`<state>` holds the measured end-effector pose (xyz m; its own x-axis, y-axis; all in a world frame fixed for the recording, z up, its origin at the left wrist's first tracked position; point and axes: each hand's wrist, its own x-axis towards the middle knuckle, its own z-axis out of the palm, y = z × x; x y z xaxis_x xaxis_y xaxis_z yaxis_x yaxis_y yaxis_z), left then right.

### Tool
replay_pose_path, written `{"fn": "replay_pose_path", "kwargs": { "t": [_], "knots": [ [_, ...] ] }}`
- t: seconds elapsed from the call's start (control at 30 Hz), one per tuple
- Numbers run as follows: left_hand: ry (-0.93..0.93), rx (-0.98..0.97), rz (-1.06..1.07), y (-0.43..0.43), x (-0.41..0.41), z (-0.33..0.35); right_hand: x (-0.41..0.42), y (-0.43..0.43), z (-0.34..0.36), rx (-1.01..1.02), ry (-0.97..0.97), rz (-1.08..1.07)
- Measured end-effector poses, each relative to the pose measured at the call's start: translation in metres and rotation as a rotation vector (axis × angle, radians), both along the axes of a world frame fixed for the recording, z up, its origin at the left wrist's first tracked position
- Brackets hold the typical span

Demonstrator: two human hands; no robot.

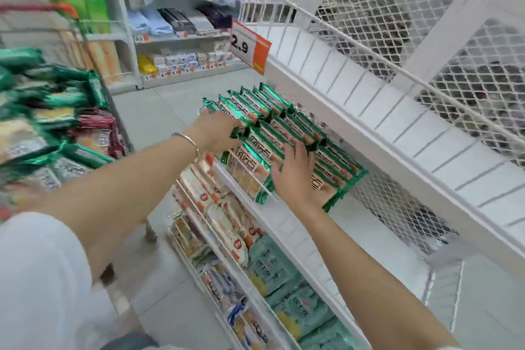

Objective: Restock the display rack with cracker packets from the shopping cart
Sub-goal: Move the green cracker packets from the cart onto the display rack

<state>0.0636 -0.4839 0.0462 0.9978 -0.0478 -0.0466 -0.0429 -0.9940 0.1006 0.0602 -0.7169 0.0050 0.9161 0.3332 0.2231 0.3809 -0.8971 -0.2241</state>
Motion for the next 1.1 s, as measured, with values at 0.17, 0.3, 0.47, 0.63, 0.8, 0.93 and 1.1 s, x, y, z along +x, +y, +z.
{"fn": "replay_pose_path", "kwargs": {
  "t": [0.17,0.3,0.47,0.63,0.8,0.93,1.1],
  "knots": [
    [0.150,0.037,0.205,0.134,-0.045,-0.005,-0.009,0.129,0.002,-0.070,0.005,0.166],
    [0.214,-0.001,0.314,0.234,-0.094,-0.024,-0.030,0.237,-0.013,-0.056,0.093,0.286],
    [0.288,-0.137,0.480,0.336,-0.159,-0.048,-0.058,0.342,-0.049,-0.045,0.219,0.398],
    [0.312,-0.261,0.604,0.404,-0.212,-0.065,-0.072,0.409,-0.073,-0.090,0.327,0.477],
    [0.314,-0.323,0.722,0.443,-0.233,-0.087,-0.069,0.445,-0.096,-0.179,0.415,0.507],
    [0.310,-0.385,0.774,0.448,-0.229,-0.103,-0.054,0.464,-0.116,-0.214,0.513,0.518],
    [0.279,-0.495,0.833,0.446,-0.212,-0.127,-0.015,0.490,-0.150,0.108,0.916,0.029]
  ]
}}
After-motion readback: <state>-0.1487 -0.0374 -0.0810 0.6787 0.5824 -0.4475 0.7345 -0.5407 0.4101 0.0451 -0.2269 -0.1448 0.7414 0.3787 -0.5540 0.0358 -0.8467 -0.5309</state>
